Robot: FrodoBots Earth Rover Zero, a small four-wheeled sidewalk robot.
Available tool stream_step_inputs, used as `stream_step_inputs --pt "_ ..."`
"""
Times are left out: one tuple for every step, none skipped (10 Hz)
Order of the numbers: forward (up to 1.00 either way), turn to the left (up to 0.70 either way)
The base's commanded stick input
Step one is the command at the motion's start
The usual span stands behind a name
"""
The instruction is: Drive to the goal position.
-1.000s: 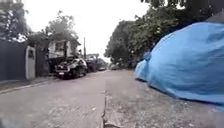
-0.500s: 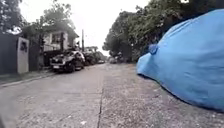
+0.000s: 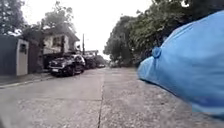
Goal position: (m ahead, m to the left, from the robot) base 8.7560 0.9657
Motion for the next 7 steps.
stream_step_inputs --pt "1.00 0.00" --pt "1.00 0.00" --pt "1.00 0.00" --pt "1.00 0.00" --pt "1.00 0.00" --pt "1.00 0.00" --pt "1.00 0.00"
